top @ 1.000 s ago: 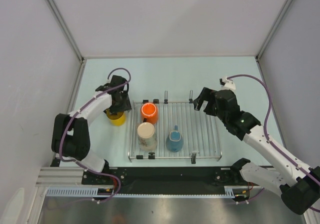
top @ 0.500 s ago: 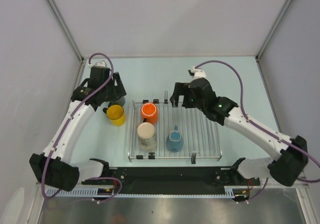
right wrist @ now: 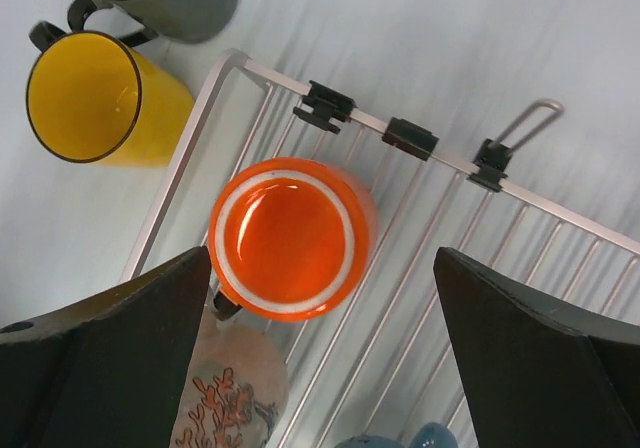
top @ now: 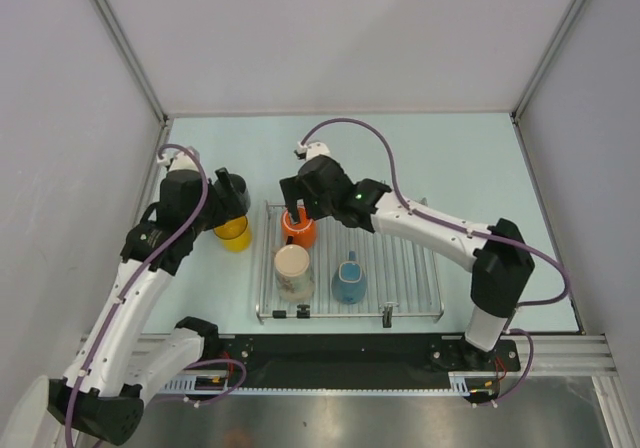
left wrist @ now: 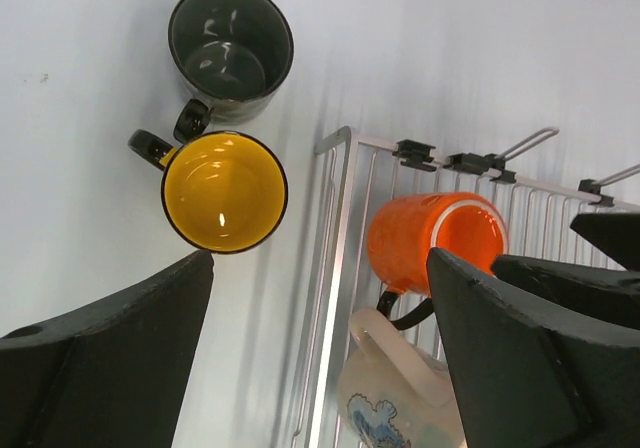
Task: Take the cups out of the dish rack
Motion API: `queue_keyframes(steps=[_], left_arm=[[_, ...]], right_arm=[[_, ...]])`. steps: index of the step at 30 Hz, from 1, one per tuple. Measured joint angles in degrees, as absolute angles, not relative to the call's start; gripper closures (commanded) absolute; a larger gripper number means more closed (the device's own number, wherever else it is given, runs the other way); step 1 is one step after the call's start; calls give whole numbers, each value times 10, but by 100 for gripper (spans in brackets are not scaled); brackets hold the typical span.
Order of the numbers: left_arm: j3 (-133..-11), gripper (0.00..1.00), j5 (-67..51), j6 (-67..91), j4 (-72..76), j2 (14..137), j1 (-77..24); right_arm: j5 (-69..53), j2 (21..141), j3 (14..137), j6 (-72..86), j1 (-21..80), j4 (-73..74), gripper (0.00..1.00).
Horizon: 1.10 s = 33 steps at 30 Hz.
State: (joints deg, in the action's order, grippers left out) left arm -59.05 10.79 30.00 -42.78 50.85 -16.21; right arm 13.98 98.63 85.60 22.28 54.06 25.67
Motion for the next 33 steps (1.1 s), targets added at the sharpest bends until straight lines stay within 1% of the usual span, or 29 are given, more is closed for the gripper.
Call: queue_keyframes(steps=[5,12,28,29,30,32,33], left_arm=[[-555,5,110,300,-426,500,-178],[-552,4,125,300,-419,491,-192],[-536,4,129,302,-408,490,-193],[-536,4,129,302,-408,490,-193],[-535,4,129,302,-407,490,-193],[-533,4,129,305,-406,490,-193],[-532,4,129,306,-406,490,-193]], right_arm=[[156,1051,911,208,562,281,0],[165,1101,956,206,568,311,0],[161,1149,973,211,569,329,1],[161,1149,973,212,569,329,3],[161,1149,973,212,569,329,12],[161,1149,973,214,569,329,26],[161,1149,973,215,569,330,41]])
